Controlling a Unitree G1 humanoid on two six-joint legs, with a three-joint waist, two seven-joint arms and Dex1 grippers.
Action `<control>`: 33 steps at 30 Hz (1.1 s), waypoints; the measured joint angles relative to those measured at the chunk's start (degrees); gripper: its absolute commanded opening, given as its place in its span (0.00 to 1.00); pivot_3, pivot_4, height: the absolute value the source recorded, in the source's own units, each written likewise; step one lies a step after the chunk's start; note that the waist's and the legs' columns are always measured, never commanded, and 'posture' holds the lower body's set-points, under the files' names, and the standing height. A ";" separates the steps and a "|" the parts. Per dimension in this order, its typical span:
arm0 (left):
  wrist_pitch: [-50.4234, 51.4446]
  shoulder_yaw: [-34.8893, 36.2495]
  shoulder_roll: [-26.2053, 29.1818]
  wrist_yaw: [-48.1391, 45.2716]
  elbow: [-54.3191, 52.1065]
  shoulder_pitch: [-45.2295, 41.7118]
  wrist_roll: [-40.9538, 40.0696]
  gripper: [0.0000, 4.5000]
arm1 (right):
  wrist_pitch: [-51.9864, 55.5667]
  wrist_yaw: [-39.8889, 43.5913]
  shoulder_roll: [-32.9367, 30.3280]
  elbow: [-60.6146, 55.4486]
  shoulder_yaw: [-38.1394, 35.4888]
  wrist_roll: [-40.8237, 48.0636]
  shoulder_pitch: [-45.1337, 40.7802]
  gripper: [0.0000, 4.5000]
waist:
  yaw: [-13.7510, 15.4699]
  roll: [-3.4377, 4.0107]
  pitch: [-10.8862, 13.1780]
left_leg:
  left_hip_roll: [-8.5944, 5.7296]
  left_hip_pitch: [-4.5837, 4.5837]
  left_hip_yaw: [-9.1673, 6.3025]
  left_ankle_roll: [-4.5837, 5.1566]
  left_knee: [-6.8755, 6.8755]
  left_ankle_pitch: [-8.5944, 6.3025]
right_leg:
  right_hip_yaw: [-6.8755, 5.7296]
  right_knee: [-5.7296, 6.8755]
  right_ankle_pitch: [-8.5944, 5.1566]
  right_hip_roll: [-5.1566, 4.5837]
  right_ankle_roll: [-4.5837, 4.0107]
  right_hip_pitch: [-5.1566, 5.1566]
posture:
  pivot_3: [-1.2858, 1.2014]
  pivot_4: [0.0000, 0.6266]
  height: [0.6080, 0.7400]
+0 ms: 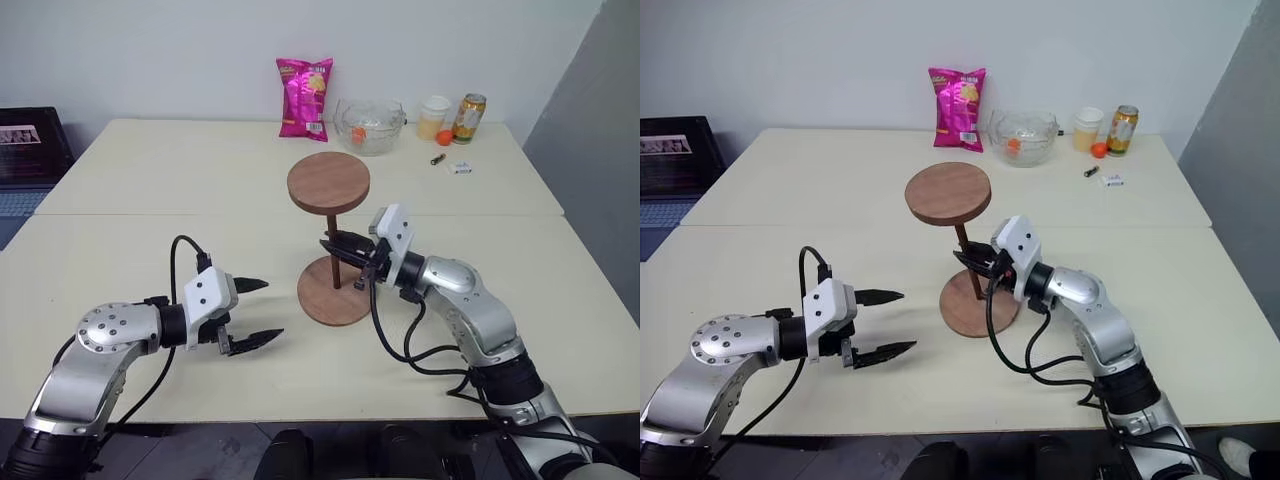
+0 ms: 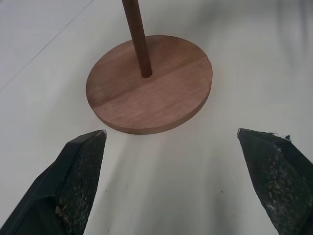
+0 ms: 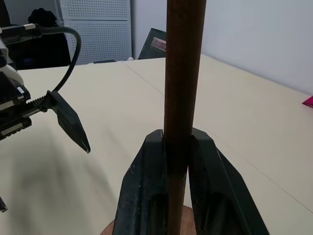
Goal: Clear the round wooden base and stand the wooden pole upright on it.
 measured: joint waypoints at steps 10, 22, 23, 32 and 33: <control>0.08 -0.37 -0.04 0.74 -0.15 -0.09 0.02 1.00 | 1.25 -0.25 -0.76 1.50 0.92 -0.03 -1.38 0.05 | -0.06 0.24 -0.47 | 0.01 0.03 -0.01 0.00 -0.01 0.00 | 0.00 0.02 0.00 0.01 0.00 0.01 | 0.52 0.24 1.00; 0.06 -0.37 -0.03 0.78 -0.16 -0.07 0.03 1.00 | 0.44 -0.21 -1.90 0.98 0.99 -0.03 0.02 0.05 | 0.05 0.23 -0.85 | 0.00 0.04 -0.03 0.03 -0.02 -0.02 | -0.01 -0.04 -0.03 0.00 0.02 0.03 | 0.52 0.24 1.00; 0.06 -0.37 -0.03 0.78 -0.16 -0.10 0.03 1.00 | 0.46 -0.30 -1.88 0.98 1.02 -0.03 0.00 0.05 | 0.06 0.23 -0.85 | 0.01 0.04 -0.04 0.03 -0.02 -0.02 | -0.01 -0.04 -0.03 0.00 0.02 0.03 | 0.52 0.24 1.00; 0.06 -0.39 -0.10 0.78 -0.15 -0.79 0.04 1.00 | 0.99 -0.70 -1.54 -0.27 0.81 0.14 0.65 0.05 | 0.06 0.27 -0.79 | 0.01 0.01 -0.05 0.03 -0.06 -0.02 | -0.01 -0.08 -0.19 0.00 0.26 0.01 | 0.52 0.24 1.00; 0.06 -0.39 -0.11 0.78 -0.15 -0.83 0.04 1.00 | 0.99 -0.75 -1.46 -0.49 0.71 0.13 0.83 0.05 | 0.06 0.29 -0.75 | 0.01 0.00 -0.06 0.03 -0.07 -0.03 | -0.01 -0.09 -0.19 -0.01 0.26 0.00 | 0.52 0.24 1.00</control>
